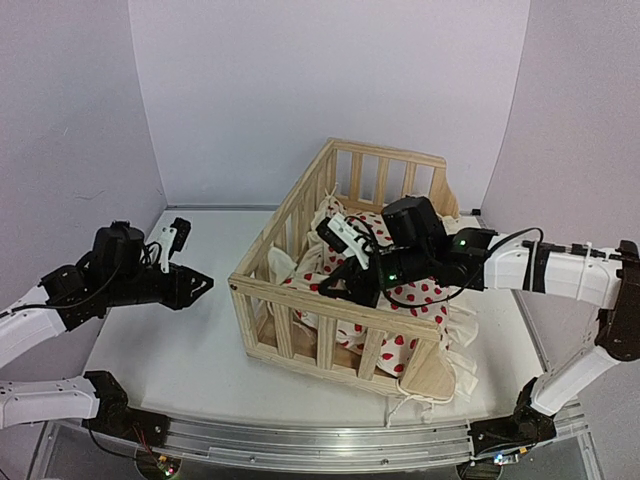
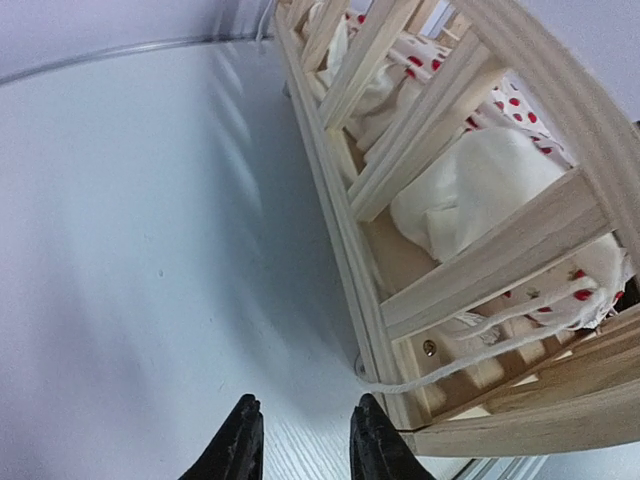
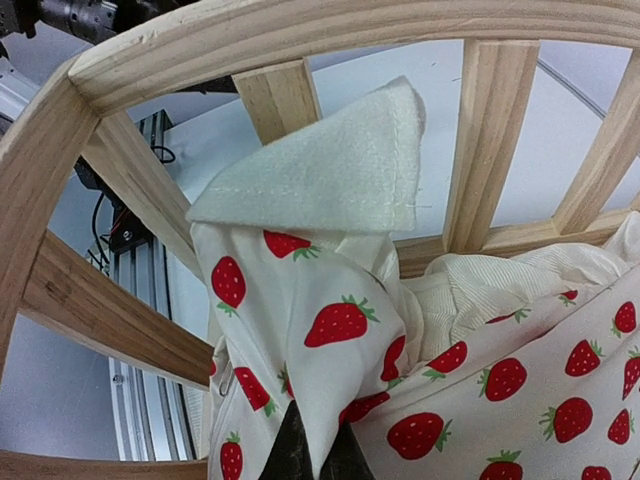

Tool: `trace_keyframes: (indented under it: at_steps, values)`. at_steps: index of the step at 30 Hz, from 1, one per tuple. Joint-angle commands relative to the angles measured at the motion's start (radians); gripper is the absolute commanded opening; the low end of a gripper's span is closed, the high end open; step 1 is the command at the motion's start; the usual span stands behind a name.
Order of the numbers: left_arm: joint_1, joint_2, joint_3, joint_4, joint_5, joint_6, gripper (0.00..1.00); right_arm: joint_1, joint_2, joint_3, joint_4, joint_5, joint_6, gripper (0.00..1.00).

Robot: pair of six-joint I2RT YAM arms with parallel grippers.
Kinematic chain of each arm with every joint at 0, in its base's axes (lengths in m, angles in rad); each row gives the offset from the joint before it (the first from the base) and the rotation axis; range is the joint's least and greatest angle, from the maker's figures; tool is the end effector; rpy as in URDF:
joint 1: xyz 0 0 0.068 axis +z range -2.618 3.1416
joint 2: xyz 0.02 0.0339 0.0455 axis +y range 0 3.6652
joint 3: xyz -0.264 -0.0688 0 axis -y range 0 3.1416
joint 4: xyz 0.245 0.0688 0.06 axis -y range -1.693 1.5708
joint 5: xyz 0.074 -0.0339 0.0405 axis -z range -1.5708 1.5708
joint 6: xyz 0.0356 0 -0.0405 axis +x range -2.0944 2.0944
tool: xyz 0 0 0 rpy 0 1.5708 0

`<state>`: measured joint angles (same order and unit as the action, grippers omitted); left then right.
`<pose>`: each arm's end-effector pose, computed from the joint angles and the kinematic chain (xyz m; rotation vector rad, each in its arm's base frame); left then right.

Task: Set up the pet bed

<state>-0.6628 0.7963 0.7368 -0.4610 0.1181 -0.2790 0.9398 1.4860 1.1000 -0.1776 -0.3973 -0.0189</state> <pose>0.1380 -0.1131 0.2931 0.4851 2.1083 -0.6823 0.1880 0.2806 0.2828 -1.2464 1.8623 0.9470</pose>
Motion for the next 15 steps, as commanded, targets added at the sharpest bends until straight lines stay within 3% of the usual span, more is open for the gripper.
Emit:
trace_keyframes:
  at_steps: [1, 9, 15]
  values:
    - [0.000, -0.092, -0.113, 0.111, 0.017, -0.117, 0.33, 0.010, 0.029, 0.124, -0.172, -0.192, -0.071, 0.00]
    - [0.000, -0.350, -0.390, 0.401, 0.339, -0.219, 0.33, 0.010, 0.130, 0.226, -0.283, -0.416, -0.183, 0.00]
    - [-0.009, -0.450, -0.503, 0.506, 0.465, -0.231, 0.29, 0.009, 0.160, 0.230, -0.299, -0.445, -0.232, 0.00]
